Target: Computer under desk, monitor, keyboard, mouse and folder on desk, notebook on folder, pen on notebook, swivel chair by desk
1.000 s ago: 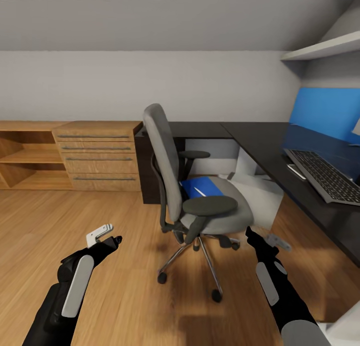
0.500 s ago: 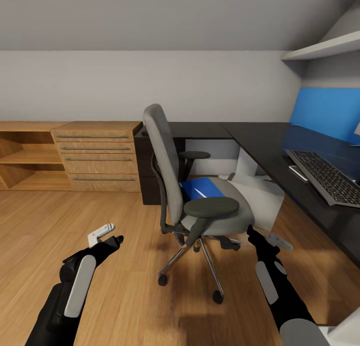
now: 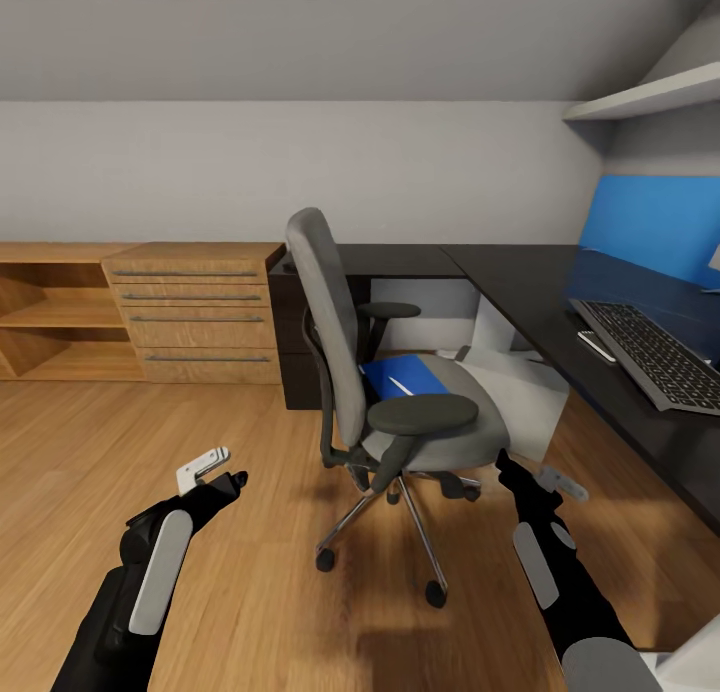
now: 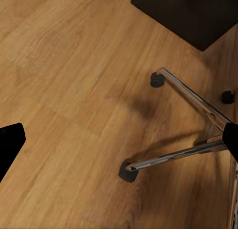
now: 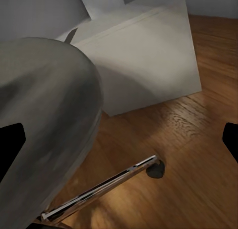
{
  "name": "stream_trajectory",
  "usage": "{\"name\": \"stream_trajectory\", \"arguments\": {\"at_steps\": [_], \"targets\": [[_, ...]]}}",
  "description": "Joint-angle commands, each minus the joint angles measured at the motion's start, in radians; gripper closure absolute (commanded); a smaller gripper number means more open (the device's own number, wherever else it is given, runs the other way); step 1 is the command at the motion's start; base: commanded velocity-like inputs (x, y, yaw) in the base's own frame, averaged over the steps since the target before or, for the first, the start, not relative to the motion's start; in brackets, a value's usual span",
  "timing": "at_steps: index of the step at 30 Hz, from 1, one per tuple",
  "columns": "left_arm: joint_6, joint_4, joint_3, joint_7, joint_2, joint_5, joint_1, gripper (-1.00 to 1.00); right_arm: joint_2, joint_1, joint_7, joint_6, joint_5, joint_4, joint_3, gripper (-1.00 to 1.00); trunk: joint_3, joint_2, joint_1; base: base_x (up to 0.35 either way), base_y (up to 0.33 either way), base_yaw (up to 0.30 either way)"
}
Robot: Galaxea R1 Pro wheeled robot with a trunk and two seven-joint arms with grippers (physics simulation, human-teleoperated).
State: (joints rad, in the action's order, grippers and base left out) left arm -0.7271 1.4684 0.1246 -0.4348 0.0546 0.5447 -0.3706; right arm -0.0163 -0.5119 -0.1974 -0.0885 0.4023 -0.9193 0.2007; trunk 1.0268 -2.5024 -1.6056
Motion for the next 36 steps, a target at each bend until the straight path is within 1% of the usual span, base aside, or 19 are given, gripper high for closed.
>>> {"name": "stream_trajectory", "arguments": {"at_steps": [1,17,24,34,36], "targets": [[-0.003,0.001,0.001,-0.008,0.001,0.011,-0.001,-1.0,0.0,0.0,0.0,-0.005,0.01,0.0,0.0,-1.0,0.001,0.0,0.0,0.0,0.0,0.0],[-0.003,0.001,0.001,-0.008,0.001,0.01,-0.001,-1.0,0.0,0.0,0.002,-0.005,0.01,0.0,0.0,-1.0,0.001,0.0,0.0,0.001,0.0,0.0],[-0.003,-0.001,0.001,-0.007,0.001,0.011,-0.001,-1.0,0.002,0.0,0.002,-0.005,0.01,-0.001,0.002,-1.0,0.001,0.0,0.0,0.171,0.0,0.0],[-0.003,-0.003,0.001,-0.007,0.0,0.011,-0.001,-1.0,0.004,0.0,0.002,-0.006,0.01,-0.001,0.003,-1.0,0.001,0.0,0.0,0.042,0.0,0.0],[-0.003,-0.006,0.001,-0.008,0.0,0.012,-0.001,-1.0,0.007,0.0,0.003,-0.008,0.01,-0.001,0.005,-1.0,0.001,0.0,0.0,0.21,0.0,0.0]]}}
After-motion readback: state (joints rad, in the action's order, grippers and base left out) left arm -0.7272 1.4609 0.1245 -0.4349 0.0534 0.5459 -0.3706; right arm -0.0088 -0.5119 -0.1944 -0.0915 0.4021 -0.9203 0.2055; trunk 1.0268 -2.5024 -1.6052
